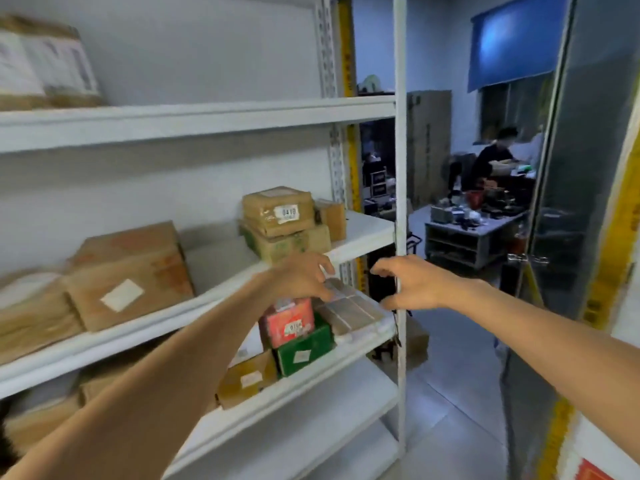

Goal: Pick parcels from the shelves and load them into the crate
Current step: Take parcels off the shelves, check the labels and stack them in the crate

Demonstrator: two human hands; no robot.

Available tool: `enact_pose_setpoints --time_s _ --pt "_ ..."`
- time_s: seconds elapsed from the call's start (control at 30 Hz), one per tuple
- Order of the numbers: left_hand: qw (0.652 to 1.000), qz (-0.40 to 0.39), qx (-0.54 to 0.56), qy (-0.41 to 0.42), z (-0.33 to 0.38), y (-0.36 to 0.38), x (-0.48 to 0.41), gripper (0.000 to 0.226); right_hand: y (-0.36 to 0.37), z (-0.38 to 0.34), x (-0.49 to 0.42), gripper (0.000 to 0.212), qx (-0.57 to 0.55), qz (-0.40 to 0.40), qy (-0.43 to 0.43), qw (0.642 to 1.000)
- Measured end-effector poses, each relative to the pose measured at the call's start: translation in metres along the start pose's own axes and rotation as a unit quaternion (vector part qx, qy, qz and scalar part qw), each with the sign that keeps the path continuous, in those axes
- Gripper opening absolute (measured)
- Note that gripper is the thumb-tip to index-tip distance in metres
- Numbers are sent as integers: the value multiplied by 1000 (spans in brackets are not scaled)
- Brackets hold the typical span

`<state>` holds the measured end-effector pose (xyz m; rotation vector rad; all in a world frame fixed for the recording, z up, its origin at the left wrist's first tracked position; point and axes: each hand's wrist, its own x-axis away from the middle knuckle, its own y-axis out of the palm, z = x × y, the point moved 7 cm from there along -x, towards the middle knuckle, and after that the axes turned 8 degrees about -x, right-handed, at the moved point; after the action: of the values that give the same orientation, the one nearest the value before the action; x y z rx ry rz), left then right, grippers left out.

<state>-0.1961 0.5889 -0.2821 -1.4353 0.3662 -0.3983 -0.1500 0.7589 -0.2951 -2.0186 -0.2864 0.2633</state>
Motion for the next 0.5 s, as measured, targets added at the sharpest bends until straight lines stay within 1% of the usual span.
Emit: enact_pose_setpoints --time_s 0.1,0.23,0.4,0.5 --pt "998 22 -12 -66 -40 -7 25 51 12 -29 -29 71 11 -13 -54 998" --pt "990 40 -5 -138 -73 -3 44 49 23 -40 -55 75 14 -37 -84 996" --pt "983 31 10 -180 -88 1 40 50 20 -39 -84 77 31 -49 -104 993" --pt "980 35 -2 -194 -98 -7 26 50 12 -39 -108 71 33 -44 -118 991"
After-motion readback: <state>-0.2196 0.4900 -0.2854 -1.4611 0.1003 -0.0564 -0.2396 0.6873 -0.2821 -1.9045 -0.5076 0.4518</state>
